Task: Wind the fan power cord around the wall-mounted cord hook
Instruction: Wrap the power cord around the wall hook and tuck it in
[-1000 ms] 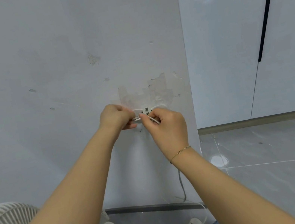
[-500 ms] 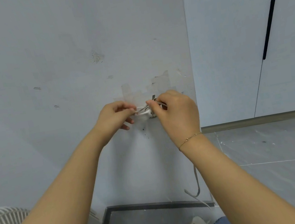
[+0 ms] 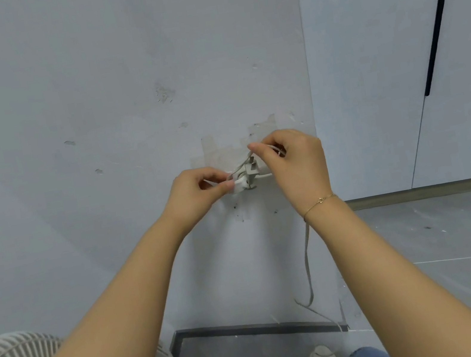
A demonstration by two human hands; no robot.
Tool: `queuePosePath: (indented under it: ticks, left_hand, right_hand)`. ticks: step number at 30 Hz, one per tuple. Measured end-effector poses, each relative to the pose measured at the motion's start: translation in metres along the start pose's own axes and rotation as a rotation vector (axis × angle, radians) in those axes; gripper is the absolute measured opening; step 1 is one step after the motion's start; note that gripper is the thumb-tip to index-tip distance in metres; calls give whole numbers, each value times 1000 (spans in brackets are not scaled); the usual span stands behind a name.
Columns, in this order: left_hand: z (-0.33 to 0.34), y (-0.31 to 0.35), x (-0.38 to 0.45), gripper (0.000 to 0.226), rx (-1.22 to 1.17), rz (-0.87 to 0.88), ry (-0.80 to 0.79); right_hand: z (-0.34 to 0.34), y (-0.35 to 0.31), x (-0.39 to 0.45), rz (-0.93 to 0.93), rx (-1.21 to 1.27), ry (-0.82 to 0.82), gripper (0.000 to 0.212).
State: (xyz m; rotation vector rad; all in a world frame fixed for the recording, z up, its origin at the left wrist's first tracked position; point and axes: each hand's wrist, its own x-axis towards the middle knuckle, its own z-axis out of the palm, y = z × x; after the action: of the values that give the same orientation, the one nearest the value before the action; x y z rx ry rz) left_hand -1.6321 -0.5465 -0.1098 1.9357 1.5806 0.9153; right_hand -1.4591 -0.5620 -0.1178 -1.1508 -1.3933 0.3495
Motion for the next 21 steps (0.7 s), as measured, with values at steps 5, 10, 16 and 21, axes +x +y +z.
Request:
queuePosePath:
  ticks: [5, 10, 16, 21]
  left_hand:
    - [9, 6, 4, 7, 5, 43, 76]
    - [12, 13, 6, 3, 95, 81, 127]
    - [15, 14, 8, 5, 111, 68, 174]
    - [16, 14, 9, 2, 107, 118, 142]
  right_hand:
    - [-5, 10, 5, 178, 147, 70, 22]
    - [-7, 22, 4, 296, 225, 146, 25]
    - [-3, 17, 7, 295, 284, 143, 27]
    - [-8, 31, 4, 346, 266, 183, 27]
